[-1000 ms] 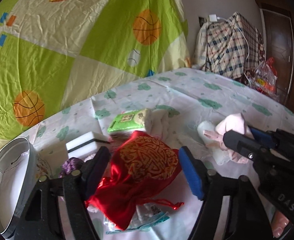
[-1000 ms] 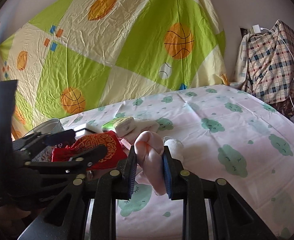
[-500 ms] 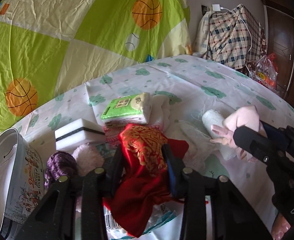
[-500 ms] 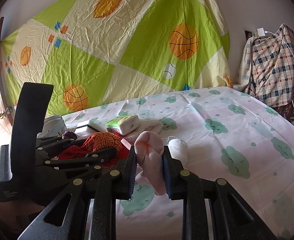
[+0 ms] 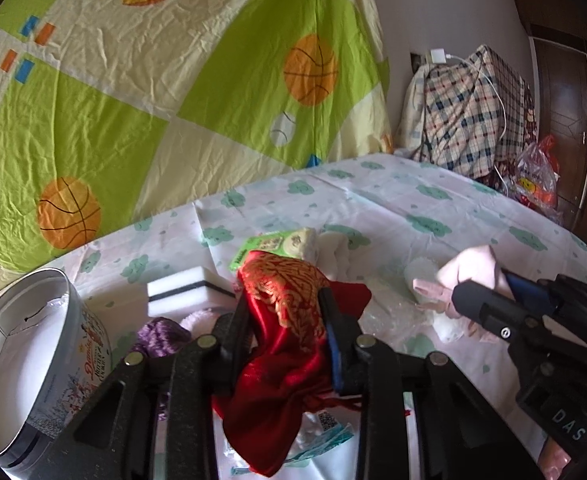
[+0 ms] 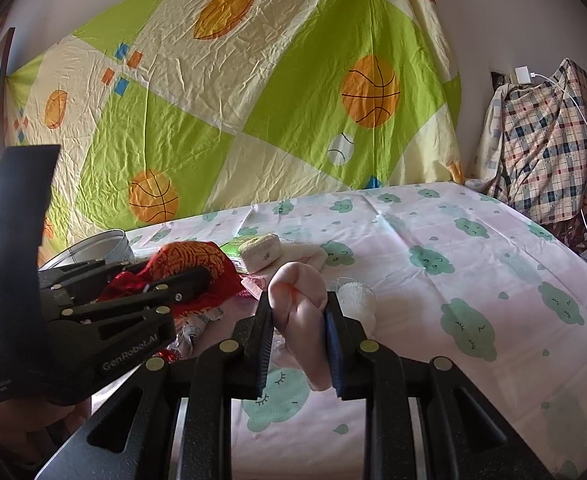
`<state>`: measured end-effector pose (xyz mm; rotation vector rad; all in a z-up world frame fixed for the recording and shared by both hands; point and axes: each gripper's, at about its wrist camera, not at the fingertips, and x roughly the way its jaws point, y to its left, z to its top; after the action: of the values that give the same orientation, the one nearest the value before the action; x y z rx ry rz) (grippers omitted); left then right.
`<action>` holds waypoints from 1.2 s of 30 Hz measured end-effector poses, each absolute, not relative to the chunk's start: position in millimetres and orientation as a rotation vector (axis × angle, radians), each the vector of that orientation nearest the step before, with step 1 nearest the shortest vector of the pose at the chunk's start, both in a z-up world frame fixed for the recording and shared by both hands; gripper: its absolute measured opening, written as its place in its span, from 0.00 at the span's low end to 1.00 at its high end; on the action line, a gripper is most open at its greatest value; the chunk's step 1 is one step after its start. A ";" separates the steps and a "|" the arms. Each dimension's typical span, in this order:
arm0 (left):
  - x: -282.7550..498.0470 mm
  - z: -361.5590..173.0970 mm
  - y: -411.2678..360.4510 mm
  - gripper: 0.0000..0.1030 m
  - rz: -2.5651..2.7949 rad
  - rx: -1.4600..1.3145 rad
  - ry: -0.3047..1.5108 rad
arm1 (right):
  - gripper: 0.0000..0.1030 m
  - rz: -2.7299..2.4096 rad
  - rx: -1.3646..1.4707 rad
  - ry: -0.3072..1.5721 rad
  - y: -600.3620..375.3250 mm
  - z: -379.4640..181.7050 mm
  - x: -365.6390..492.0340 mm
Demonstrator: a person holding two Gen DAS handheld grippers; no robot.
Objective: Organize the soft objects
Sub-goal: 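Carry the red pouch with the left tool over the tin while the right tool carries the pink sock there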
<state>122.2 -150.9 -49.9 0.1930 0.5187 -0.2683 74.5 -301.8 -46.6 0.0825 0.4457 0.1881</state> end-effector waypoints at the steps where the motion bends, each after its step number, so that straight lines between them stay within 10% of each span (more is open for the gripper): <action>1: 120.2 -48.5 -149.4 0.29 -0.266 0.186 0.504 | 0.25 0.189 0.081 0.443 -301.7 -46.5 74.0; 36: 71.1 -39.1 -51.6 0.29 -0.075 -0.004 0.335 | 0.25 0.300 0.031 0.369 -248.1 -41.4 56.8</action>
<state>71.1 -51.6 -39.1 -0.0039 0.3346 -0.0749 56.8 -248.1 -41.4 0.0312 0.3691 0.3003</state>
